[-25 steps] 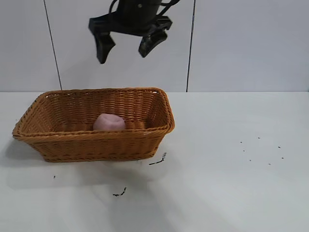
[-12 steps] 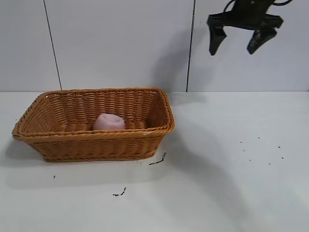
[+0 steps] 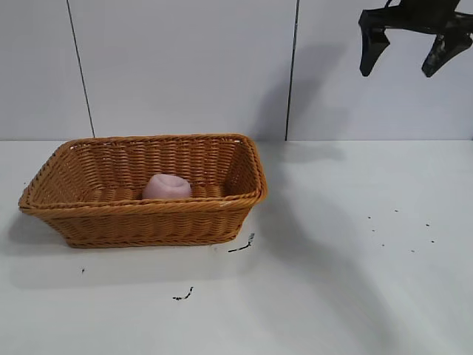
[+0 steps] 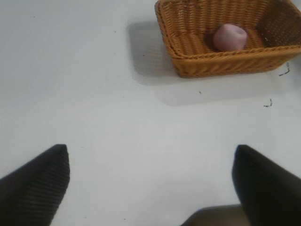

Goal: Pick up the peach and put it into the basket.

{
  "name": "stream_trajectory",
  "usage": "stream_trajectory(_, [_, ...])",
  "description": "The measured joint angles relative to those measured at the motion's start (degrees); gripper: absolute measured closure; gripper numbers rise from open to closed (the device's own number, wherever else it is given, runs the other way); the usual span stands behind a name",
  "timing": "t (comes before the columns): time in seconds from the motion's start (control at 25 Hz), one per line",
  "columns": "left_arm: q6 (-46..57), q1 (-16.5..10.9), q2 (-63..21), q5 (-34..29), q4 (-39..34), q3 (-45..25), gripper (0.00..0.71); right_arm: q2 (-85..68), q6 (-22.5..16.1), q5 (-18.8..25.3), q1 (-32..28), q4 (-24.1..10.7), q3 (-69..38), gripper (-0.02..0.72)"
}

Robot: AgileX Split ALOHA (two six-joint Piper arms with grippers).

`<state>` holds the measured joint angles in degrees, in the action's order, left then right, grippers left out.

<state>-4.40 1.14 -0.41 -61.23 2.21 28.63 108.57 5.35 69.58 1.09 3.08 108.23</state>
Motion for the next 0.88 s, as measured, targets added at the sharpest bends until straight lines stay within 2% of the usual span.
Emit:
stream_trajectory(0.64, [0.0, 0.0, 0.0, 0.0, 0.0, 0.0, 0.018, -58.4, -1.64, -0.28, 0.0, 0.43, -55.14, 0.014])
stream_trajectory(0.88, [0.0, 0.0, 0.0, 0.0, 0.0, 0.0, 0.018, -79.24, -0.89, -8.75, 0.0, 0.25, -72.11, 0.014])
